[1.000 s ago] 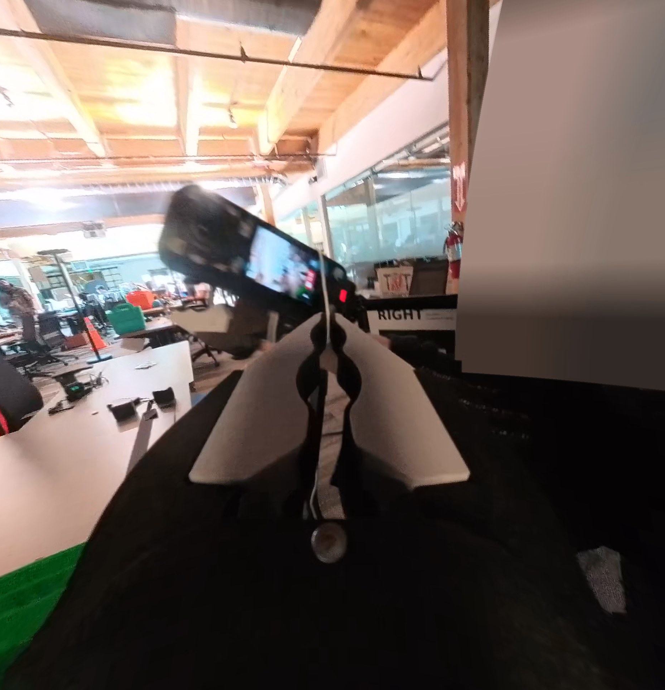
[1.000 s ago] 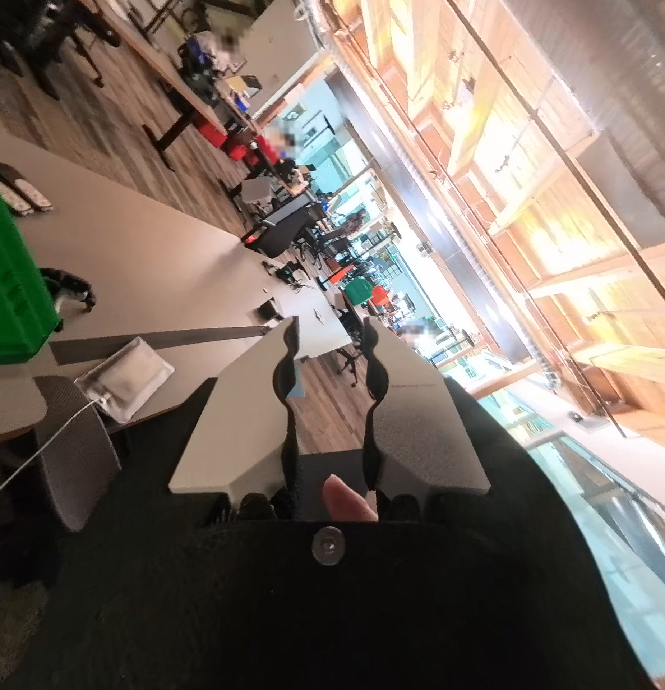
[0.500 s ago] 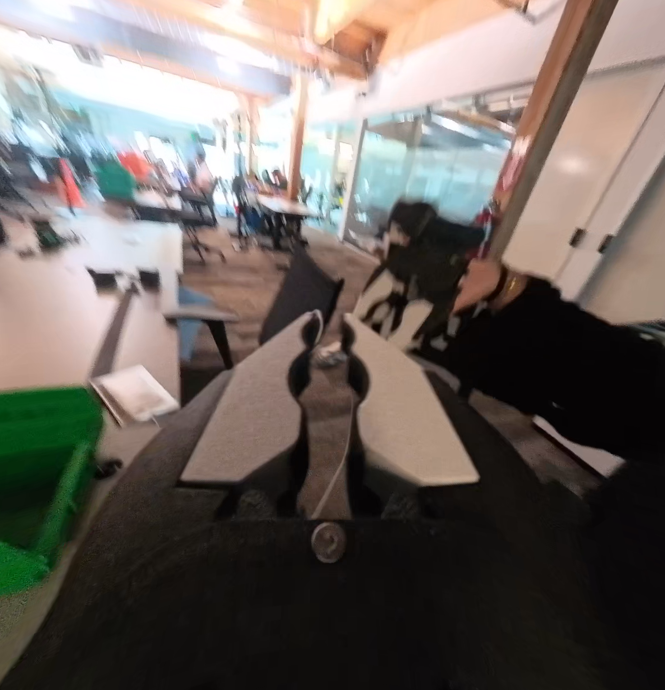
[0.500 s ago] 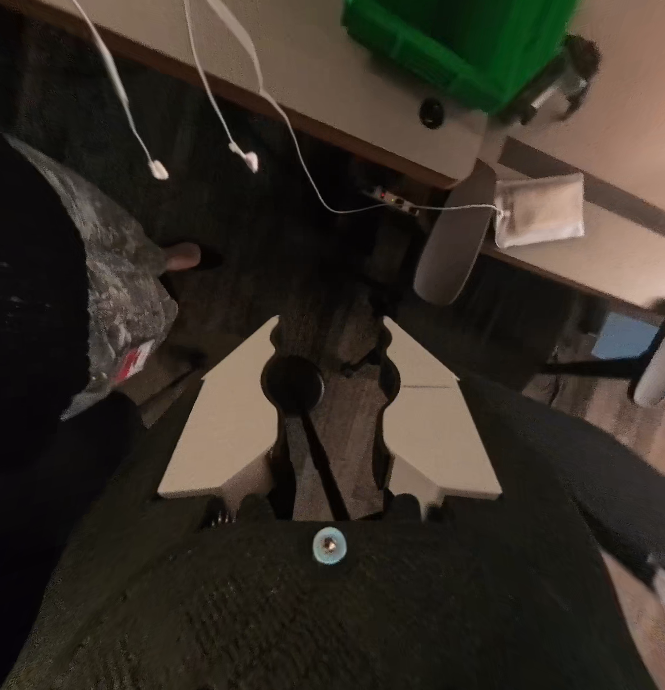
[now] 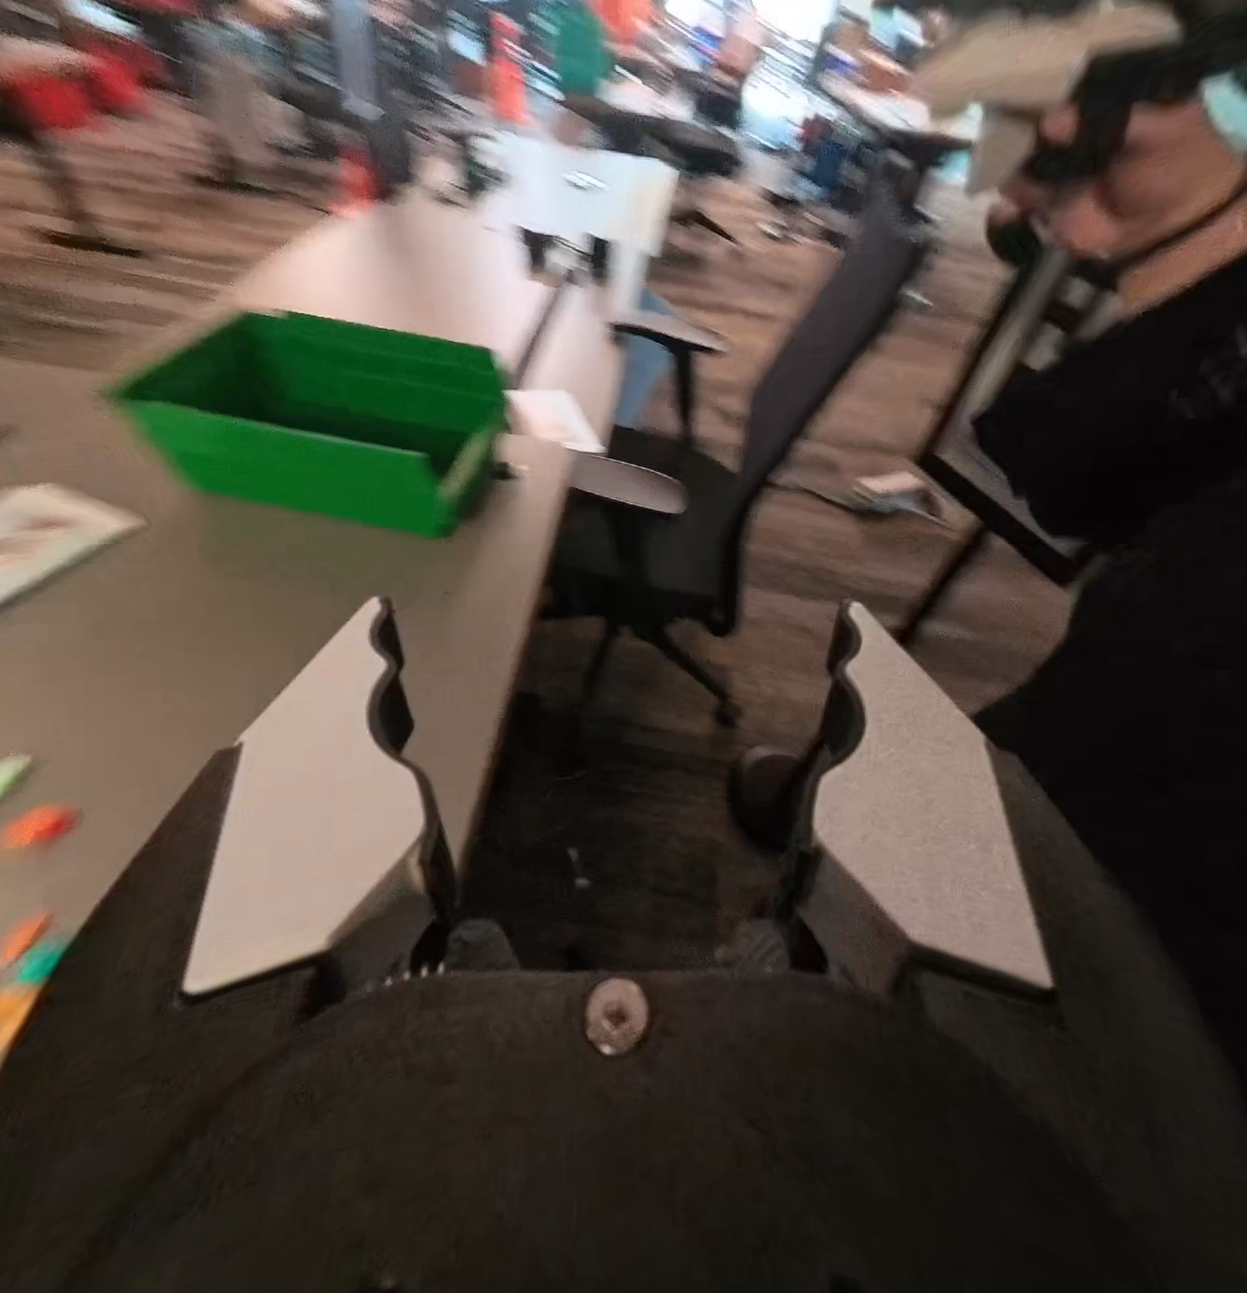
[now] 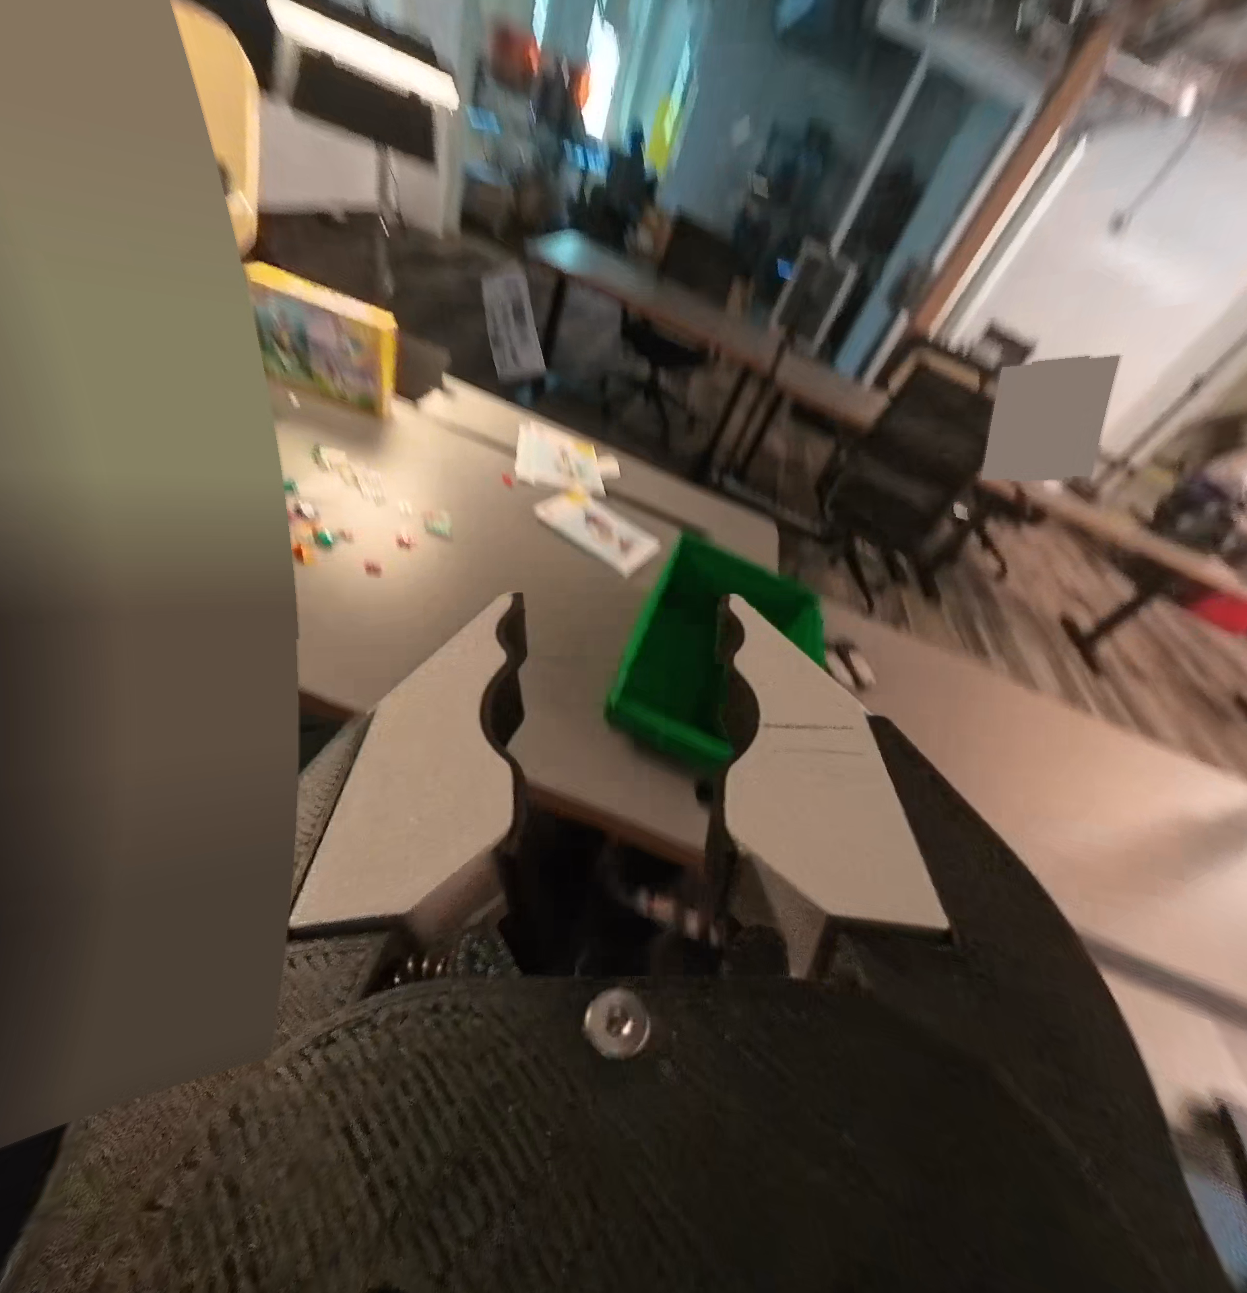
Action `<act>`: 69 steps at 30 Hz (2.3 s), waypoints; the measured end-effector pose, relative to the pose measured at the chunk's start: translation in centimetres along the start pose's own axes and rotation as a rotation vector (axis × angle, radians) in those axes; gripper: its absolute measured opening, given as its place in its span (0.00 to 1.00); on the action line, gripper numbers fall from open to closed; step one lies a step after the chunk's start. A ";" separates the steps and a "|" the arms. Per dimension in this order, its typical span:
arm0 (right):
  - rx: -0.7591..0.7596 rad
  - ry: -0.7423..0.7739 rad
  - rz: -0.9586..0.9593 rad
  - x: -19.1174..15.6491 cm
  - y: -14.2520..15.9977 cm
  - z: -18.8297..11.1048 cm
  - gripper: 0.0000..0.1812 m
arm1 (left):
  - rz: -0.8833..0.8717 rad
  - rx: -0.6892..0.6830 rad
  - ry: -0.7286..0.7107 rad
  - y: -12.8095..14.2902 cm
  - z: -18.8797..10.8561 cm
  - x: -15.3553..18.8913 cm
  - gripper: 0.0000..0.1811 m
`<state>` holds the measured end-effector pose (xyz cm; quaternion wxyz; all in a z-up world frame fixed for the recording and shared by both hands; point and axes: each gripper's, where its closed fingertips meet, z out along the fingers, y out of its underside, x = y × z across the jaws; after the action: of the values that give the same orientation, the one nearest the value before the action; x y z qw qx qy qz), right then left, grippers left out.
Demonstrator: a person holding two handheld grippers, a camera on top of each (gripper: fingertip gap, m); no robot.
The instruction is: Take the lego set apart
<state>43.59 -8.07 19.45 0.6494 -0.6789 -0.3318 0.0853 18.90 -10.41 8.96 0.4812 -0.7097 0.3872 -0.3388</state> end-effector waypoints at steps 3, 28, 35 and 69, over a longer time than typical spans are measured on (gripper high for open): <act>0.183 -0.086 0.011 -2.3 -2.4 4.6 0.29 | -0.044 0.126 -0.352 -0.3 -10.4 -2.7 0.66; 0.425 -1.702 0.002 -77.7 -22.4 19.5 0.29 | -0.463 0.324 -1.783 26.0 -57.6 13.3 0.66; 0.344 -1.948 -0.002 -94.2 -20.9 15.4 0.28 | -0.255 0.386 -1.897 27.9 -72.7 12.2 0.65; -0.246 -1.646 -0.452 -184.8 -11.2 51.6 0.21 | -0.547 0.193 -2.492 67.9 -152.8 15.0 0.28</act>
<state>-129.90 -69.91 -35.58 0.1254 -0.3842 -0.8309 0.3826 -119.68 -103.88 -6.71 0.4814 -0.5644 -0.5077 0.4382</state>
